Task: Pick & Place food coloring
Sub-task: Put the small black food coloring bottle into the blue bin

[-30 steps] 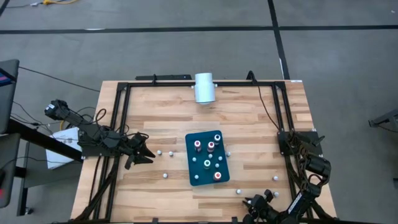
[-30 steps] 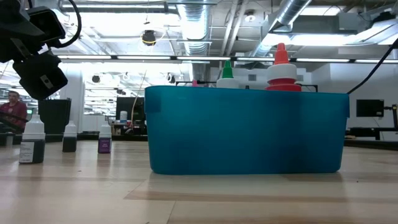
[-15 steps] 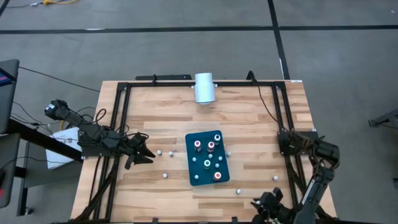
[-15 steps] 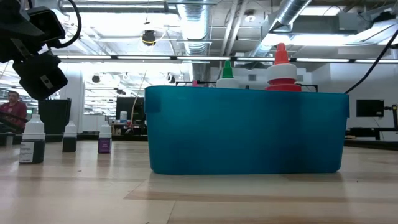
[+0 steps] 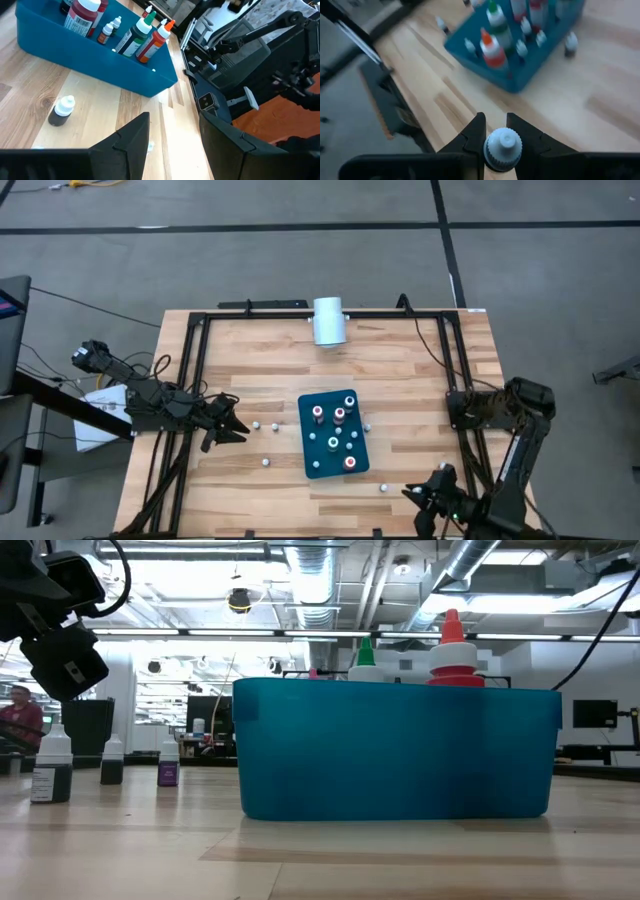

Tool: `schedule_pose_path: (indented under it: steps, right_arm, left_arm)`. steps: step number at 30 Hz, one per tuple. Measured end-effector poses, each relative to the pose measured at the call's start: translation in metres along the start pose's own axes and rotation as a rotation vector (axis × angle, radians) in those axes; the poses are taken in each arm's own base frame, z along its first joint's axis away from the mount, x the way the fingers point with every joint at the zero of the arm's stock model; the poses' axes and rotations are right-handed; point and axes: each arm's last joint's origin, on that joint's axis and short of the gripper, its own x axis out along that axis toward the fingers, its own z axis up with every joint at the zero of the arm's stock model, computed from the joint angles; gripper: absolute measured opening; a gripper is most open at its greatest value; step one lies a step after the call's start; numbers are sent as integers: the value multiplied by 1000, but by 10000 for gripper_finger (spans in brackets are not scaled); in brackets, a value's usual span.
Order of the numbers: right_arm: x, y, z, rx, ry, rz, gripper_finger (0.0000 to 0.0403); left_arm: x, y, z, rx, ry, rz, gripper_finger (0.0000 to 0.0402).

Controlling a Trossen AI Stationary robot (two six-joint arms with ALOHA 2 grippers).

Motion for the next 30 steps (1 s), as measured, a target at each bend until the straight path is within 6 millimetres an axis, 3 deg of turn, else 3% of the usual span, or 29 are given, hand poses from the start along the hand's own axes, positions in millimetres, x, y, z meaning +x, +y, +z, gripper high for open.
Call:
schedule_pose_path:
  steps: [12,25,30]
  right_arm:
    - [-3,13,70,-54,-89,138,58]
    - [23,23,153,-198,-129,211,58]
    - [41,23,176,-254,-107,226,58]
  left_arm:
    - [0,0,0,0,0,0,165]
    - [0,0,0,0,0,0,165]
    - [0,0,0,0,0,0,165]
